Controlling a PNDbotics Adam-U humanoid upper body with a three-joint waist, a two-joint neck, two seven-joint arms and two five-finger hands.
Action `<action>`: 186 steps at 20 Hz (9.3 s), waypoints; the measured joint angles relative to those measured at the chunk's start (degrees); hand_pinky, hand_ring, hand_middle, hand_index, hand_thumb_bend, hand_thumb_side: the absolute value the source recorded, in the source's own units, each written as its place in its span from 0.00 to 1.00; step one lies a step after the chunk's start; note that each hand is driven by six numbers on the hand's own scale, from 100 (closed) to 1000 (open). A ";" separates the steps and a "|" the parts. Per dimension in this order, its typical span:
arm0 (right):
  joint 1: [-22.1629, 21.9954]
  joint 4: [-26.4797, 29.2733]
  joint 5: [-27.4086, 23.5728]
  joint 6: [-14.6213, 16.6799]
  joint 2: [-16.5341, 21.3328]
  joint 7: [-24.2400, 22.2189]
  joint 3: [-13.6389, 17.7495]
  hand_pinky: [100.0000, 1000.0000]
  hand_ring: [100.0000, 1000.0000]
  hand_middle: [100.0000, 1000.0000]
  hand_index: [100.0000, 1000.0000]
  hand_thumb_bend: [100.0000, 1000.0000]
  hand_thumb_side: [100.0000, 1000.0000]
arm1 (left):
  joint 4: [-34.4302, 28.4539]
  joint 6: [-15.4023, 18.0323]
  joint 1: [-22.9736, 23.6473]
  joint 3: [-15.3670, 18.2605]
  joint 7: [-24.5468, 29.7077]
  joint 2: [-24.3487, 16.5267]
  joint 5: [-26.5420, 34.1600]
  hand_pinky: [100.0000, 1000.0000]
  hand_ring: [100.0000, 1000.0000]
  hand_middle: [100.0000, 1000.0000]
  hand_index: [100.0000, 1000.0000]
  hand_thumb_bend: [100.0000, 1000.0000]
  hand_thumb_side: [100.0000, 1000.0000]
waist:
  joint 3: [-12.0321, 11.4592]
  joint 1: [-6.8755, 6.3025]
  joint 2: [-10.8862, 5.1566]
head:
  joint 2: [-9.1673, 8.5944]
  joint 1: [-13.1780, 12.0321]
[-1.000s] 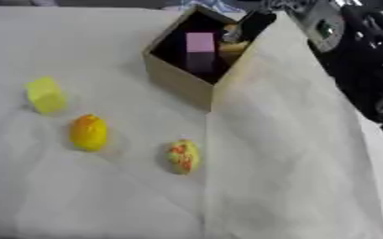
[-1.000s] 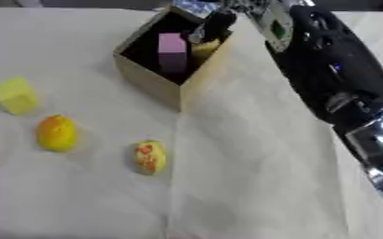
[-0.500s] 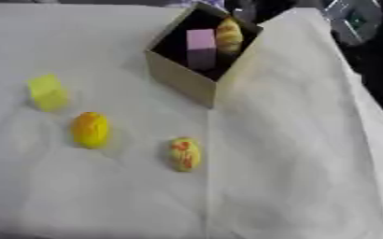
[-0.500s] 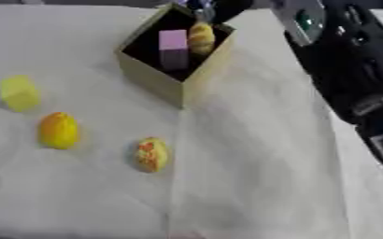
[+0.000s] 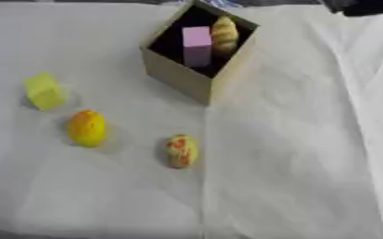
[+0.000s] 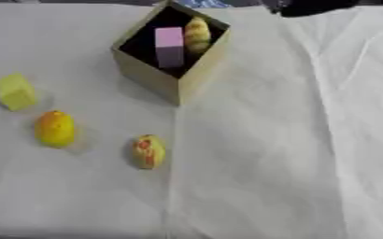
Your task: Pick up objects on the table and place them in the box.
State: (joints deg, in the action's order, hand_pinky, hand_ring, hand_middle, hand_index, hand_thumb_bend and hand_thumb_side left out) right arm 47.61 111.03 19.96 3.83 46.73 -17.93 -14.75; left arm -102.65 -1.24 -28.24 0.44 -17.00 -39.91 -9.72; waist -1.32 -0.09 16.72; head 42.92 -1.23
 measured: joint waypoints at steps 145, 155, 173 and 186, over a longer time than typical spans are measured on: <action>-7.71 2.72 -8.13 -4.54 -3.95 8.32 6.48 0.88 0.75 0.64 0.74 0.00 0.19 | 22.88 1.32 -32.57 -33.12 57.01 -4.61 -14.49 0.79 0.73 0.69 0.84 0.56 0.46 | -0.68 -2.56 -0.85 | 0.92 0.13; -7.75 2.72 -8.14 -4.50 -4.06 8.79 6.71 0.88 0.75 0.64 0.74 0.00 0.19 | 12.55 -8.53 -22.61 -35.18 59.83 -12.29 -9.63 0.79 0.74 0.70 0.84 0.56 0.46 | -0.97 -1.93 -0.81 | 0.91 -0.29; -7.51 2.72 -8.58 -4.75 -4.82 9.24 7.03 0.88 0.75 0.64 0.74 0.00 0.22 | 9.79 -11.51 -15.28 -34.84 64.19 -16.07 -7.26 0.79 0.75 0.72 0.84 0.56 0.29 | -0.71 -1.56 -0.43 | 0.56 -1.25; -7.58 2.72 -8.80 -4.81 -5.43 9.78 7.40 0.88 0.74 0.64 0.73 0.00 0.23 | 18.03 -6.92 -17.27 -35.86 62.62 -11.05 -14.37 0.78 0.74 0.72 0.82 0.46 0.18 | -0.57 -1.14 -0.43 | 0.31 -1.65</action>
State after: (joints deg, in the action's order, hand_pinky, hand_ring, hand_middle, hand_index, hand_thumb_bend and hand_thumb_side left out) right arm 40.03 113.75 11.16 -0.98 41.30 -8.15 -7.34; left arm -84.62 -8.16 -45.51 -35.41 45.62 -50.96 -24.08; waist -1.89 -1.23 16.30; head 43.23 -2.88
